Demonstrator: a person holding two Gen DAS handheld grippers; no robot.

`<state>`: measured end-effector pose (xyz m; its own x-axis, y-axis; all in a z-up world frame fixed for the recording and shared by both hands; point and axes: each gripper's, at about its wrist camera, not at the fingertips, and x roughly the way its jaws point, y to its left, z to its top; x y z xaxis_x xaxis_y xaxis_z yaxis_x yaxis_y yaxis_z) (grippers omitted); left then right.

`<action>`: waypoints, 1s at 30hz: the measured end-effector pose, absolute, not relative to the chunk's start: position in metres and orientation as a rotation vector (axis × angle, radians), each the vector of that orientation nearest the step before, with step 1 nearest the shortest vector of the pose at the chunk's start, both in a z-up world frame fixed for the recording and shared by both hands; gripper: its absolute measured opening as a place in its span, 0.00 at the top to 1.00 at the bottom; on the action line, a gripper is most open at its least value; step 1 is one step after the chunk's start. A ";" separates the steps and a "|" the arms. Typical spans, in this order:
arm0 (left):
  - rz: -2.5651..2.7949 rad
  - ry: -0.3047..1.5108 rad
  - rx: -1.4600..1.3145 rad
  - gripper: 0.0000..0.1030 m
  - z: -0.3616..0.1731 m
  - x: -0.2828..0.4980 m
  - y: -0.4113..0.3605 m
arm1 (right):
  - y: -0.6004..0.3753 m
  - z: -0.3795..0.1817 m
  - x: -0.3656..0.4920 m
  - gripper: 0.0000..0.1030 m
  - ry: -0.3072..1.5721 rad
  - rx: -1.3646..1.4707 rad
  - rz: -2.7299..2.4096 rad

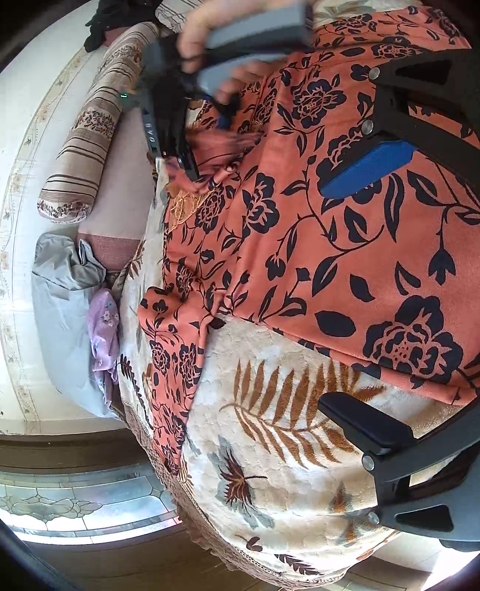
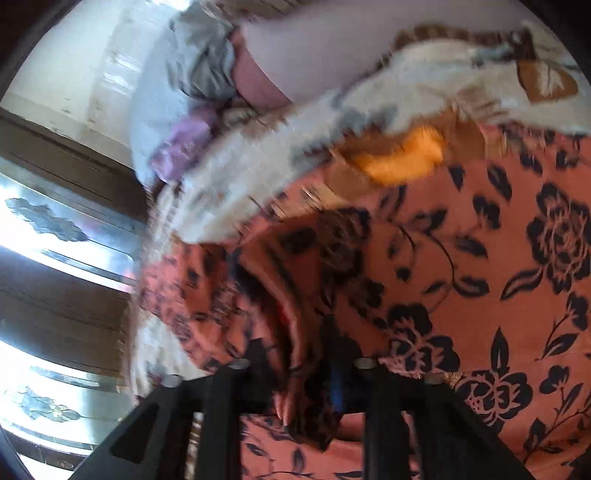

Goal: Fold small clothes

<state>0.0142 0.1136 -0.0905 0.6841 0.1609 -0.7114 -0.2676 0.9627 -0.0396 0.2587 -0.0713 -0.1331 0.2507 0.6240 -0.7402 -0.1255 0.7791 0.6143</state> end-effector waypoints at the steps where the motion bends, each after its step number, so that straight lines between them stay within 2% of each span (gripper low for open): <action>1: 0.242 0.785 -0.139 0.00 -0.091 0.015 0.113 | -0.075 -0.135 0.252 0.30 1.177 0.511 0.567; 4: 0.239 0.786 -0.141 0.00 -0.092 0.015 0.110 | -0.090 -0.126 0.234 0.23 1.138 0.533 0.616; 10: 0.231 0.783 -0.126 0.00 -0.093 0.014 0.103 | -0.161 -0.101 0.200 0.23 1.037 0.483 0.564; 15: 0.264 0.722 -0.109 0.00 -0.089 0.007 0.100 | -0.222 -0.118 0.179 0.22 0.999 0.504 0.468; 19: 0.275 0.747 -0.071 0.00 -0.087 0.014 0.094 | -0.264 -0.154 0.155 0.22 0.996 0.572 0.443; 22: 0.255 0.748 -0.022 0.00 -0.074 0.024 0.079 | -0.268 -0.169 0.137 0.22 0.849 0.561 0.469; 26: 0.183 0.694 0.068 0.00 -0.048 0.054 0.047 | -0.233 -0.163 0.135 0.07 0.832 0.350 0.460; 30: 0.112 0.702 0.119 0.00 -0.046 0.106 0.021 | -0.246 -0.167 0.135 0.07 0.815 0.438 0.495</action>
<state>0.1055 0.0215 -0.0459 0.7584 0.1421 -0.6361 -0.0621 0.9873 0.1465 0.1354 -0.2460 -0.1671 0.5855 0.5720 -0.5744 -0.2465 0.8006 0.5461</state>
